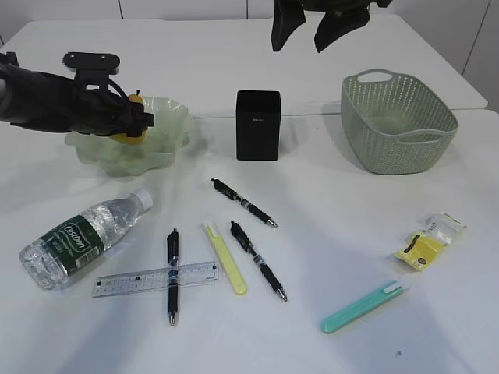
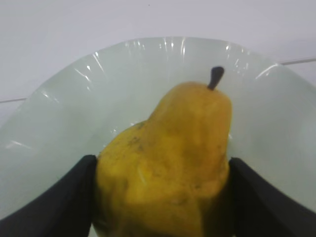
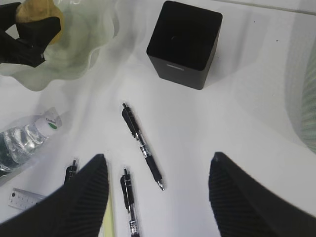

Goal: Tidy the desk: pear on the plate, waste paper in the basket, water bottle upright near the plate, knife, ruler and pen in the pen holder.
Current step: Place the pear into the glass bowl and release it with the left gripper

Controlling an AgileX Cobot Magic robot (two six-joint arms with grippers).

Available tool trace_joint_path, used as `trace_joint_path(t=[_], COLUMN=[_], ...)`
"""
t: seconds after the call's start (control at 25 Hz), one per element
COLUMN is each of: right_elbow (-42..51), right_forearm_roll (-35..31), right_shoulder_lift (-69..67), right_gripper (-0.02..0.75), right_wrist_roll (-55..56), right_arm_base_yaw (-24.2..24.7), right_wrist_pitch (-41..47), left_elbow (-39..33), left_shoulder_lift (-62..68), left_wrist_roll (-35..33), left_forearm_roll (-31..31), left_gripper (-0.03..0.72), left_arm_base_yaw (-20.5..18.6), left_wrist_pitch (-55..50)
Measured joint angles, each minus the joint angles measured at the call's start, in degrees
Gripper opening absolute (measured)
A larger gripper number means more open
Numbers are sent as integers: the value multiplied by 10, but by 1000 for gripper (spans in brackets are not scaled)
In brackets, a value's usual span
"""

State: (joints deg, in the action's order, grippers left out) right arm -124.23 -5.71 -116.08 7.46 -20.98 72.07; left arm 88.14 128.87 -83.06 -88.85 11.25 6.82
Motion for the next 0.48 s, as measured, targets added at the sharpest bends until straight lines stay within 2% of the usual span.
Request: trace_joint_path(t=[0.48], right_elbow=[0], right_forearm_roll=[0], right_shoulder_lift=[0], right_gripper=[502], right_wrist_roll=[0], right_arm_base_yaw=[0], right_wrist_pitch=[0], left_elbow=[0], left_shoulder_lift=[5], left_wrist_roll=[1], left_forearm_roll=[0], left_gripper=[505], left_arm_base_yaw=[0], left_wrist_pitch=[0])
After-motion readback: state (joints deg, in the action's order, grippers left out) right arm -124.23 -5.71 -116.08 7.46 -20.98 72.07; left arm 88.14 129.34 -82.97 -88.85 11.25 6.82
